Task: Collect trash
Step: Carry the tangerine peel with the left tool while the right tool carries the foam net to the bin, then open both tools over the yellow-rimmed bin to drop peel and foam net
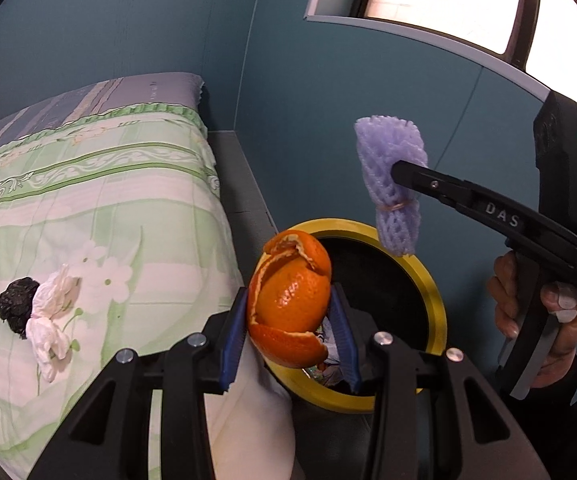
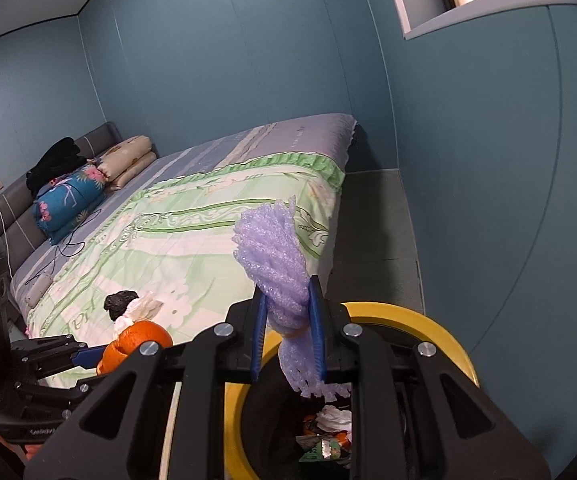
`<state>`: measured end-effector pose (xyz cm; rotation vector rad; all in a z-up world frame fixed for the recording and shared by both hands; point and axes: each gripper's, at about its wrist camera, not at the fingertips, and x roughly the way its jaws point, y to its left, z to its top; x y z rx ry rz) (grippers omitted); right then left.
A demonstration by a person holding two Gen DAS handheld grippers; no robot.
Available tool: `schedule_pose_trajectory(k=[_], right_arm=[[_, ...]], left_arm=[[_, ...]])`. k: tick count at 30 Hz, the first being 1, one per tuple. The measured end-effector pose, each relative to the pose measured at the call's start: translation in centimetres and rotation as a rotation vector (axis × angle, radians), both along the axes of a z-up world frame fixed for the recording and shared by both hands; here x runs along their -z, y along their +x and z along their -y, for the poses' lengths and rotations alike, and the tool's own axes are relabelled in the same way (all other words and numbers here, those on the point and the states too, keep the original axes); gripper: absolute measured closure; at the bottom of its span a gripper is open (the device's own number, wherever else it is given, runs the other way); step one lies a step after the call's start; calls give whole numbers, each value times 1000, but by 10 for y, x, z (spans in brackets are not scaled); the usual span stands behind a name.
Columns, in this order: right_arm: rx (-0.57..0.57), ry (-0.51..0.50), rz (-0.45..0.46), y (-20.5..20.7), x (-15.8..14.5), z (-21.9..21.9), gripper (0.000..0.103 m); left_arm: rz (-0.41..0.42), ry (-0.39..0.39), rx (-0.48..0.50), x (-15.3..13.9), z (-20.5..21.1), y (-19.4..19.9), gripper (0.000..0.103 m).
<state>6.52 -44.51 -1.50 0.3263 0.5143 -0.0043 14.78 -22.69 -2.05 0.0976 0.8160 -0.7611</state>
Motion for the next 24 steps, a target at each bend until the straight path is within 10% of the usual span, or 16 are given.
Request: schedule_pose_trajectory(k=[24], right_arm=[[59,32,-105,17,34,13,84]], left_arm=[[-77,-13,71,31,39,-18,65]])
